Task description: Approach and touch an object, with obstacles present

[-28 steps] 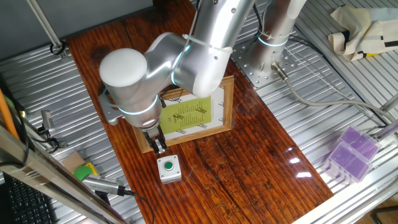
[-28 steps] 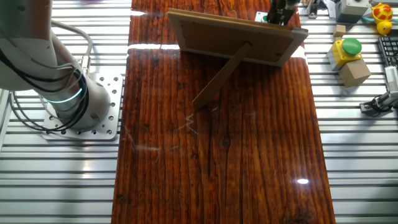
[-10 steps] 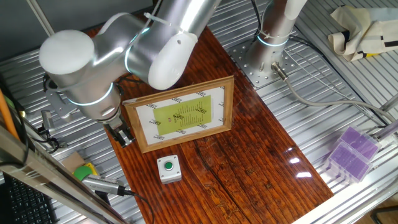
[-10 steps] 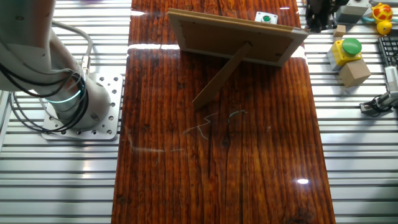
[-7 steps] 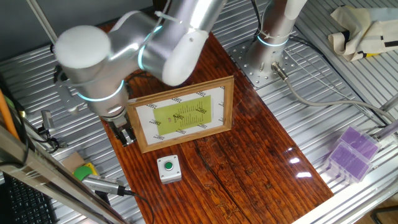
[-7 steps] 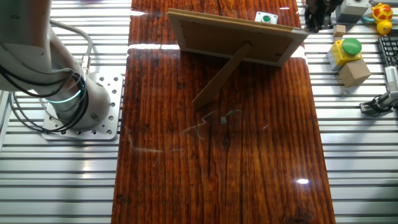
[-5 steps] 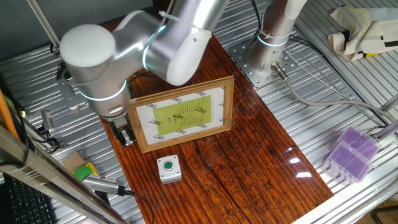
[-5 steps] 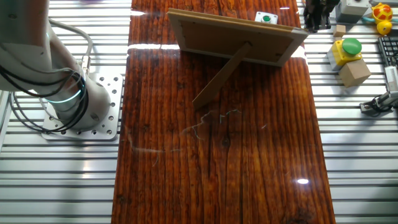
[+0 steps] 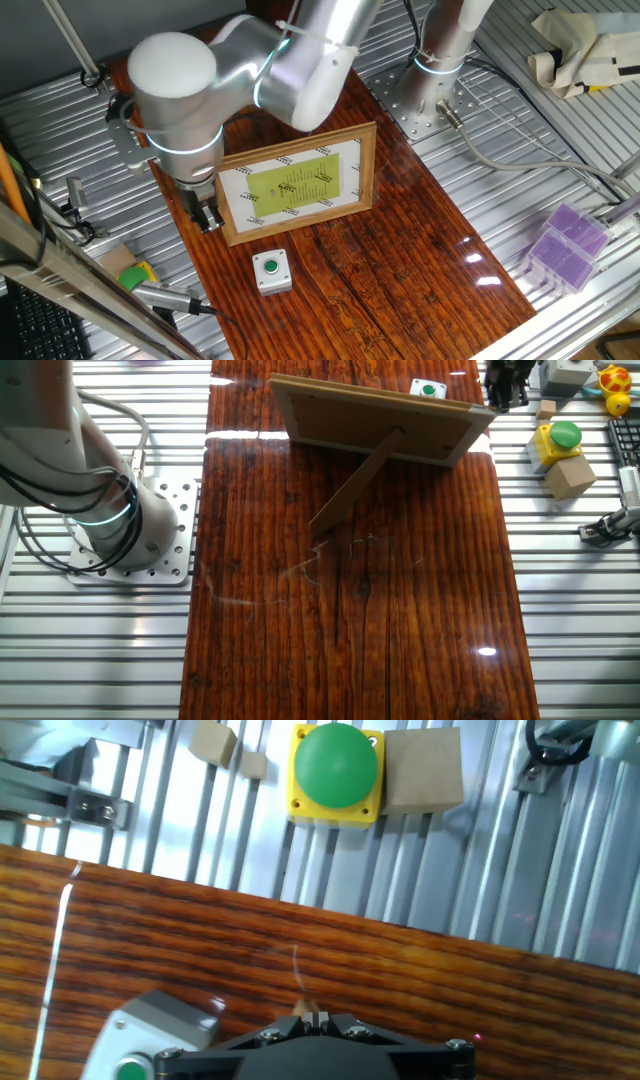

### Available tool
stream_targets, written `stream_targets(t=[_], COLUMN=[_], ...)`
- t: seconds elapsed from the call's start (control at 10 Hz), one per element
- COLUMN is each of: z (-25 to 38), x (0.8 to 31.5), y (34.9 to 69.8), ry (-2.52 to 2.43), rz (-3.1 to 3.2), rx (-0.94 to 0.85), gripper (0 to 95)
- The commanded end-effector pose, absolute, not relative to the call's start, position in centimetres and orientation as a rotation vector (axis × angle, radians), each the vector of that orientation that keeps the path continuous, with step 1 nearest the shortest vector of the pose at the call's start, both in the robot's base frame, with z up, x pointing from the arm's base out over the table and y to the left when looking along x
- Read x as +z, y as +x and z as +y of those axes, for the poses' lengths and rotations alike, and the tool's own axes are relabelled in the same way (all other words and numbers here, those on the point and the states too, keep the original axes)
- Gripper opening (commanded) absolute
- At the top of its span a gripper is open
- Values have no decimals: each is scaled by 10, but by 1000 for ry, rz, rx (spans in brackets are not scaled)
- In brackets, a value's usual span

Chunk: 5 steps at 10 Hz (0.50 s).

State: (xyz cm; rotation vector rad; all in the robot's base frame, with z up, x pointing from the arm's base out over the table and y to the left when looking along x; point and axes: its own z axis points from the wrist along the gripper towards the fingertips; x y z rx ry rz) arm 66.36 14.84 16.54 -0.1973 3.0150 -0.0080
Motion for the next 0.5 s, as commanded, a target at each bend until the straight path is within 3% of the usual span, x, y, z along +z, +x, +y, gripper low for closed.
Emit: stream_targets(t=[0.1,0.5], z=[123,42], x=[195,221], y=[672,679], ry=[-330,-518], rz=[3113,3084], rx=[10,21], gripper=[0,0])
